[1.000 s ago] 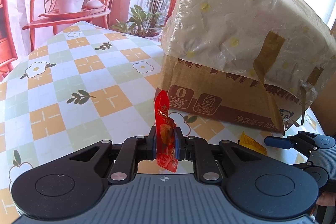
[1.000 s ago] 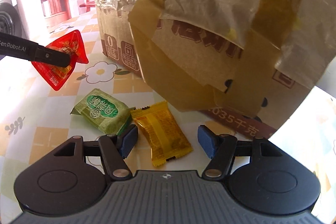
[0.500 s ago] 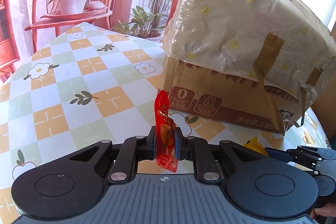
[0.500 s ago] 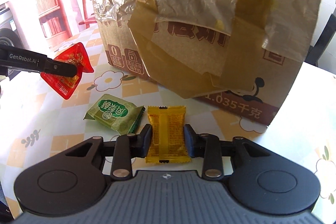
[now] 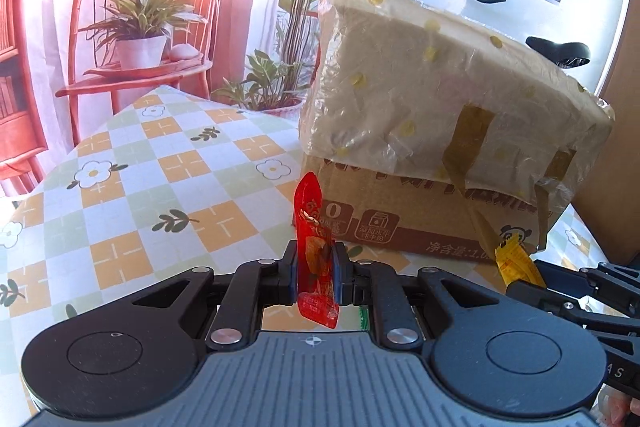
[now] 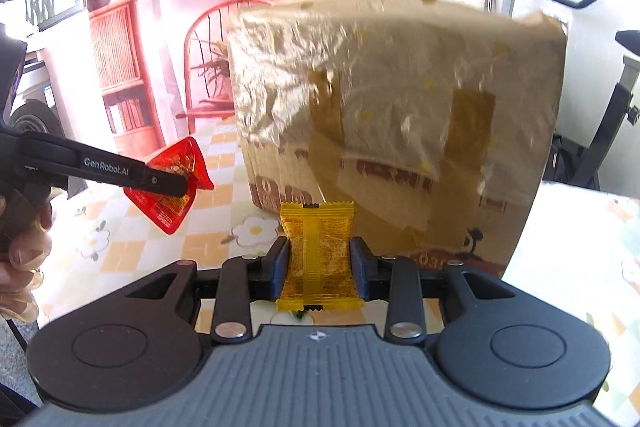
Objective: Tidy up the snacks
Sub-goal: 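Carry the red and gold packets over the box and open both grippers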
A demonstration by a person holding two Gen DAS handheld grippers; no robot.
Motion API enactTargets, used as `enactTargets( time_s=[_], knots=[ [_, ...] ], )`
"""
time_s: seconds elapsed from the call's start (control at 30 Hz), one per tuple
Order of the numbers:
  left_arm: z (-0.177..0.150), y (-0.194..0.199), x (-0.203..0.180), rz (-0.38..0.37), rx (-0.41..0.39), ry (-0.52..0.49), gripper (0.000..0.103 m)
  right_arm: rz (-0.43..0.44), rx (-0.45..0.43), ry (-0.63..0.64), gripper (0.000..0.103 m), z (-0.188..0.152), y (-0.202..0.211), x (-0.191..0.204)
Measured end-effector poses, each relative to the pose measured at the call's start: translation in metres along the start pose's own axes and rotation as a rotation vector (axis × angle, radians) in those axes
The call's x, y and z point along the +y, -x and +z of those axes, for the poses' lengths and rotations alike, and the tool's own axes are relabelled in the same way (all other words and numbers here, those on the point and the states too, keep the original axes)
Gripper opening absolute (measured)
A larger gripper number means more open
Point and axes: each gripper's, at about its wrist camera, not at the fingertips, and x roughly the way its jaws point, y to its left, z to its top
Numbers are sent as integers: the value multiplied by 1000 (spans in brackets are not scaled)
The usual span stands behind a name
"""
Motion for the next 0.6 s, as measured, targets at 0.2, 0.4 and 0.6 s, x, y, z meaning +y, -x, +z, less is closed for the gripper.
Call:
enactTargets(
  time_s=[0.2, 0.4, 0.6],
  knots=[
    [42, 34, -8, -34, -153, -20, 17, -15, -184, 44, 34, 51, 24, 6],
    [97, 46, -31, -85, -271, -54, 17, -50, -274, 23, 34, 111, 32, -14],
    [149, 30, -67, -130, -335, -113, 17, -170, -223, 7, 35, 161, 5, -59]
  ],
)
